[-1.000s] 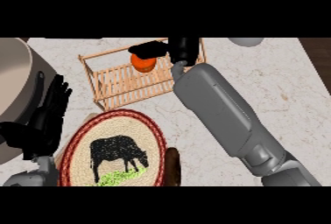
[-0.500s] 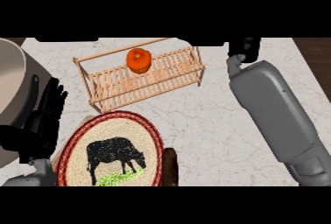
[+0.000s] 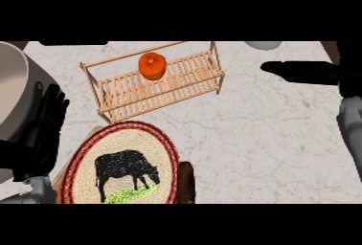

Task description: Pick the squash from the placemat and place it in the tiered shelf

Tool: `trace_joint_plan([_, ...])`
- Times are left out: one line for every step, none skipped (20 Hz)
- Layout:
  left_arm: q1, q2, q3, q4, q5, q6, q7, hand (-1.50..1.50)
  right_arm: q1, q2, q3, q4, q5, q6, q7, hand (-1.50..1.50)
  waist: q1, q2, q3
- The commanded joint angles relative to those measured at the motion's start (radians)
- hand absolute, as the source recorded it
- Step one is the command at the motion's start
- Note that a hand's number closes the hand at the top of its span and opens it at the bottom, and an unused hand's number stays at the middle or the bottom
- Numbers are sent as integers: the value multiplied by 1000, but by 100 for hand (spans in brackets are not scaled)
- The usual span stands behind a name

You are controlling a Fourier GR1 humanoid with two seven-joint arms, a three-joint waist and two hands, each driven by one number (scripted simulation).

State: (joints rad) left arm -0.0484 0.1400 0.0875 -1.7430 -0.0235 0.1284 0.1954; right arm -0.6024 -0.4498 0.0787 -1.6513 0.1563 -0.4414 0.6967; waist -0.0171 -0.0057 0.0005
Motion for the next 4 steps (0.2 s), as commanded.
trace_joint_plan([-28, 6, 19, 60, 10, -18, -32, 0, 102, -48, -104, -85, -99, 103, -76, -150, 11, 5, 0])
trace_joint_plan([-21, -13, -29, -30, -28, 14, 47, 0, 167, -79, -148, -103, -136, 125, -117, -150, 9, 4, 0])
trace_joint_plan([-90, 12, 15, 51, -1, -7, 31, 0, 142, -42, -120, -132, -92, 120, -72, -150, 12, 5, 0])
trace_joint_plan([-1, -17, 1, 39, 2, -13, -45, 0, 232, -18, -102, -193, -74, 100, -80, -150, 12, 4, -1])
